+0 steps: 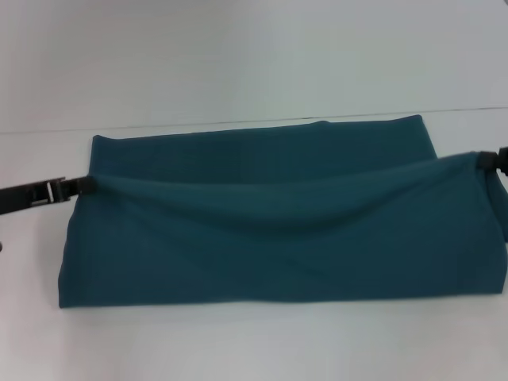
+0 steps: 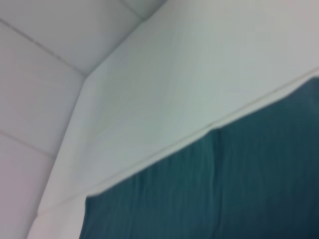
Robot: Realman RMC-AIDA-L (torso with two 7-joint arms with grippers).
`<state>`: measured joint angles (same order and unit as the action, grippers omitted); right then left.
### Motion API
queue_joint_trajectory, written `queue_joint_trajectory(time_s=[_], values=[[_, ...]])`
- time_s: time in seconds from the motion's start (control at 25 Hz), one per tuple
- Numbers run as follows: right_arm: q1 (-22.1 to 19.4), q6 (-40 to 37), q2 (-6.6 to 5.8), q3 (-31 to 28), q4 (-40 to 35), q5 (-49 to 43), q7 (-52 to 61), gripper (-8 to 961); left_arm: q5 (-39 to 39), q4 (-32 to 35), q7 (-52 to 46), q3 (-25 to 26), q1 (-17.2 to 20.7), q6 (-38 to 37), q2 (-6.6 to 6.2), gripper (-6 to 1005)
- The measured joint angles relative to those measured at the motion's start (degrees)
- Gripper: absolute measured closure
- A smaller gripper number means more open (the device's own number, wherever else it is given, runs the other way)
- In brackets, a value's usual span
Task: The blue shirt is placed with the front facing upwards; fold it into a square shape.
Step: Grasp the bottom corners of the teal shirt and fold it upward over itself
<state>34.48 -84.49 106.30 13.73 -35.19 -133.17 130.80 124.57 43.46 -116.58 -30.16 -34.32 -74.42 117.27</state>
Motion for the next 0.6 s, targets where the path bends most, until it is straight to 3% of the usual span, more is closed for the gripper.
queue_joint_trajectory(time_s=[0.36,0.6], values=[[1.95,8.83,0.44,0.37,2.56,4.25,0.07,897,0.04,-3.29,0.64,-4.35,-4.58,13.89,0.04,965],[3.05,13.12,1.03,0.45,2.62,5.21,0.00,894,0.05,-6.82,3.23,-4.50,-8.08,20.31,0.13,964]])
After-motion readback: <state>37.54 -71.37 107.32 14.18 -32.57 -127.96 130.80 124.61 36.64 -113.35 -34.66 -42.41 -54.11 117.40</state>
